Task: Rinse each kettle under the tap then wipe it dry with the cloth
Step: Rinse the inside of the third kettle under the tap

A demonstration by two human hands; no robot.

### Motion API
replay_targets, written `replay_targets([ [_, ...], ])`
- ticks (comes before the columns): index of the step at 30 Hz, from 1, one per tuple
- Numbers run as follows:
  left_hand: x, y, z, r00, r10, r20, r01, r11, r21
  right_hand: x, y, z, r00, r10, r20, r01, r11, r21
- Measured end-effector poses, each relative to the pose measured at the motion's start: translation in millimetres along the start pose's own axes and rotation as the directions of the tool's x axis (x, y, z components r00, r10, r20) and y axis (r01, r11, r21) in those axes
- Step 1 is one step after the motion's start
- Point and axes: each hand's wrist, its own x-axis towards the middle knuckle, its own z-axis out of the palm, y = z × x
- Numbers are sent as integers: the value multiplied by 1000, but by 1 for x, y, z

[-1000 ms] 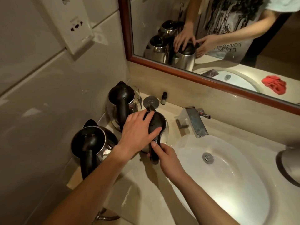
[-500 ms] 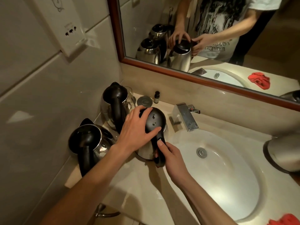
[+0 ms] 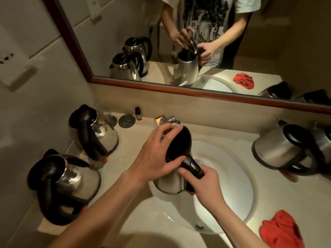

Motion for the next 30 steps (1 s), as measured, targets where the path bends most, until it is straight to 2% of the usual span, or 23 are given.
replay_targets([
  [3,7,0,13,990,-127,54,134,980,-145,1,13,-28,999,-15,-49,13,999,-43],
  [6,19,-20,29,962,-232,142,253,955,-152,6,28,-55,996,14,-83,-18,999,-43],
  [9,35,-48,48,954,-230,192,253,962,-104,18,44,-73,992,82,-100,-82,997,9],
  [11,48,-69,59,949,-238,208,245,969,-8,28,55,-79,989,108,-101,-106,994,21],
  [14,62,-99,74,927,-263,266,229,961,153,44,70,-78,987,133,-91,-133,991,7],
  [19,77,-131,86,883,-275,380,165,940,297,71,99,-67,989,139,-44,-141,990,-30],
  [22,80,-145,91,886,-251,391,132,943,306,84,108,-56,990,142,-7,-142,989,-44],
  [30,87,-156,98,895,-281,346,194,944,266,105,120,-26,983,180,30,-180,984,6],
])
